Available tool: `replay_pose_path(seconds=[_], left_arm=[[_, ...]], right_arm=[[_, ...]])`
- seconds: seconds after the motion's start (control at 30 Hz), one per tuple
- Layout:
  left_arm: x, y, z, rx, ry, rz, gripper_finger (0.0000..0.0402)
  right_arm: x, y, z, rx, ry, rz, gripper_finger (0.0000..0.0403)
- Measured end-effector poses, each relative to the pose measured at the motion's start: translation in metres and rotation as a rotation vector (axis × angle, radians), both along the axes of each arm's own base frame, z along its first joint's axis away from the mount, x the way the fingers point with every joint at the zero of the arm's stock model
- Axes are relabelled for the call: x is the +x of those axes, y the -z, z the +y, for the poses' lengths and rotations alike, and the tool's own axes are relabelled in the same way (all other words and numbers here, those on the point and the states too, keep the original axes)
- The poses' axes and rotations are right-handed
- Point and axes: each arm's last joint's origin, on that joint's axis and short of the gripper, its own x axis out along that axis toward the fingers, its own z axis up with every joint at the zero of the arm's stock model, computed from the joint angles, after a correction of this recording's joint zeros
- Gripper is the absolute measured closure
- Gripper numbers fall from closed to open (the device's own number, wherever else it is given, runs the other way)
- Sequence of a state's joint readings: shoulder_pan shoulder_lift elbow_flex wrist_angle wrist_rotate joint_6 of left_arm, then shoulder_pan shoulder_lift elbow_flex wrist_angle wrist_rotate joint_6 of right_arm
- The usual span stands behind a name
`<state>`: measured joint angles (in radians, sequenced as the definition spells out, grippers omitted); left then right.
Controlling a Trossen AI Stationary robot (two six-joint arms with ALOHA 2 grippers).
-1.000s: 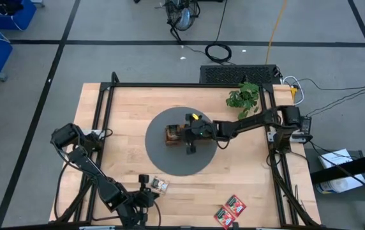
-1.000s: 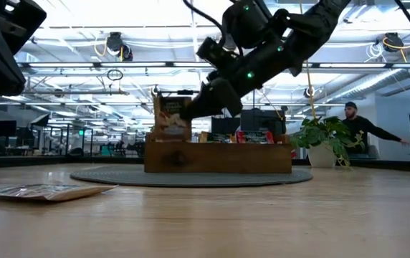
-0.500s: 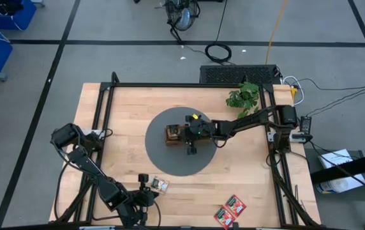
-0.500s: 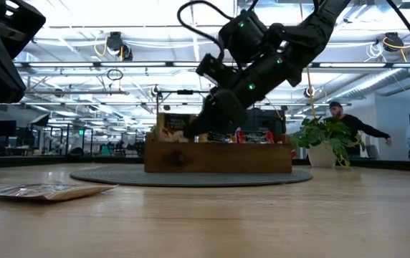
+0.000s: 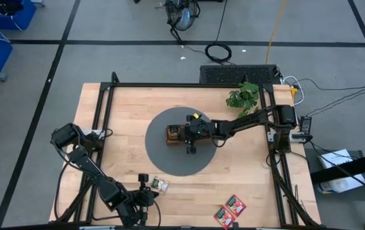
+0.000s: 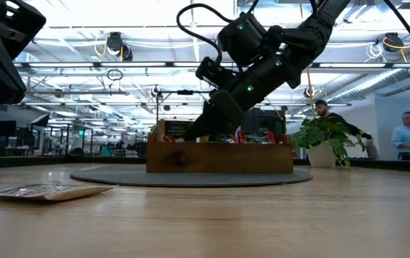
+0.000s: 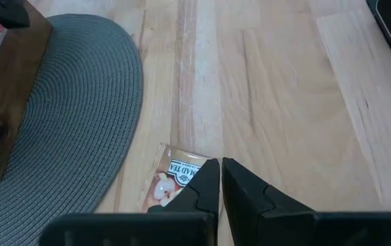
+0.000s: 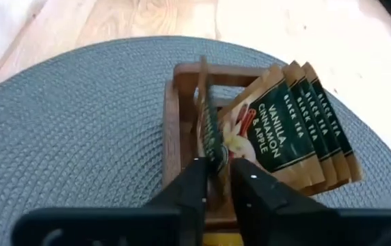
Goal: Pick & Place Tea
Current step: Put the right light brown tea sachet into the left section of the wooden organizer, then put the left red tea sachet into the right section of the wooden organizer
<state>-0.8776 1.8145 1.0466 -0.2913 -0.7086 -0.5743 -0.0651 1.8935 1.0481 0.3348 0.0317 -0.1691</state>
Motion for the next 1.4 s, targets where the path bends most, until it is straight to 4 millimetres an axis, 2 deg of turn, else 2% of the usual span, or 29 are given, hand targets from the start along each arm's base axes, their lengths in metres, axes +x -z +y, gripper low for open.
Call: replay_pose_path(seconds=[0.2, 0.37, 0.6, 0.8, 0.93, 1.13, 1.27, 1.4], left_arm=[[0.0, 0.0, 0.0, -0.001, -0.001, 0.0, 0.0376], [0.0, 0.0, 0.0, 0.001, 0.0, 0.001, 0.0376], [0.0, 0.0, 0.0, 0.01, 0.005, 0.005, 0.0376], [0.001, -0.001, 0.002, 0.073, 0.009, -0.021, 0.0376], [0.008, -0.001, 0.009, 0.086, -0.029, -0.033, 0.0376], [0.024, -0.001, 0.025, 0.097, -0.08, -0.031, 0.0376], [0.037, -0.003, 0.033, 0.027, -0.076, -0.021, 0.0376], [0.05, -0.01, 0.029, -0.049, 0.083, -0.052, 0.0376]], right_arm=[[0.001, -0.003, 0.0, -0.028, 0.037, -0.023, 0.0284], [0.0, -0.019, 0.002, -0.039, 0.031, -0.079, 0.0259], [-0.01, -0.049, 0.001, -0.118, 0.104, -0.111, 0.0258], [-0.028, -0.077, 0.015, -0.11, 0.067, -0.089, 0.0276], [-0.046, -0.094, 0.031, -0.085, 0.039, -0.038, 0.0306], [-0.078, -0.109, 0.074, -0.137, -0.02, 0.064, 0.0394], [-0.097, -0.114, 0.103, -0.147, -0.033, 0.09, 0.0392], [-0.117, -0.119, 0.128, -0.124, -0.089, 0.115, 0.0401]])
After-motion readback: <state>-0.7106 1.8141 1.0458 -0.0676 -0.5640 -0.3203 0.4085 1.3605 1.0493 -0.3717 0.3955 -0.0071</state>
